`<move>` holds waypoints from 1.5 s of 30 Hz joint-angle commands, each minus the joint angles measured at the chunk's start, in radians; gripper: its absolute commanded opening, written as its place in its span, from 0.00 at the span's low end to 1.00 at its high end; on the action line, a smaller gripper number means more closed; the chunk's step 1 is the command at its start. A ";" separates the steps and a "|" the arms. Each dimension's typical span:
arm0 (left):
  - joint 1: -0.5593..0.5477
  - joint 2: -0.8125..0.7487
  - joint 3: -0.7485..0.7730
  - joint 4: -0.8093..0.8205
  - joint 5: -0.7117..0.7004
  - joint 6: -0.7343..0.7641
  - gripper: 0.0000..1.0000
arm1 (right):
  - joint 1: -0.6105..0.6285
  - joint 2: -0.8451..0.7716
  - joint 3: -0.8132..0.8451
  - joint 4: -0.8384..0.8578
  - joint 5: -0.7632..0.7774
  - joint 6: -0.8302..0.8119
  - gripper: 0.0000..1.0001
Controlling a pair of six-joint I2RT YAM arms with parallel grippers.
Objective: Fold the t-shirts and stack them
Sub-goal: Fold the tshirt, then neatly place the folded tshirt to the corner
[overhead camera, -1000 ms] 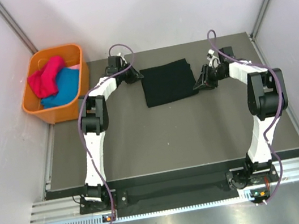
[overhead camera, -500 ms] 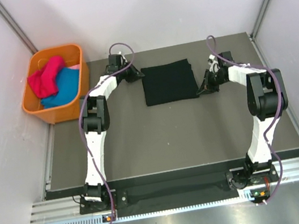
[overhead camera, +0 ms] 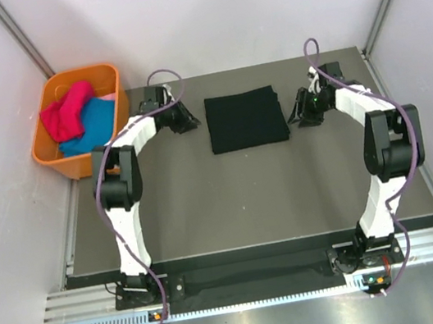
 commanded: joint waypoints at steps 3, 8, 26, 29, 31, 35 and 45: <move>-0.056 -0.190 -0.253 0.342 0.125 -0.155 0.27 | 0.062 -0.047 0.047 0.185 -0.138 0.122 0.46; -0.116 -0.102 -0.269 0.491 0.168 -0.218 0.25 | 0.130 0.120 0.034 0.539 -0.381 0.354 0.36; -0.104 -0.106 -0.330 0.094 0.077 0.122 0.32 | -0.143 0.119 -0.040 0.247 -0.280 0.066 0.41; -0.107 -0.185 -0.325 0.040 0.131 0.125 0.38 | -0.146 0.105 0.003 0.250 -0.267 0.028 0.54; -0.107 -0.227 -0.324 0.020 0.153 0.101 0.38 | -0.146 0.145 0.064 0.264 -0.296 0.023 0.62; -0.116 -0.360 -0.357 -0.007 0.174 0.053 0.39 | -0.126 0.264 0.240 0.260 -0.330 -0.006 0.79; -0.124 -0.669 -0.584 -0.046 0.147 -0.026 0.40 | -0.056 0.565 0.682 0.169 -0.246 -0.009 0.84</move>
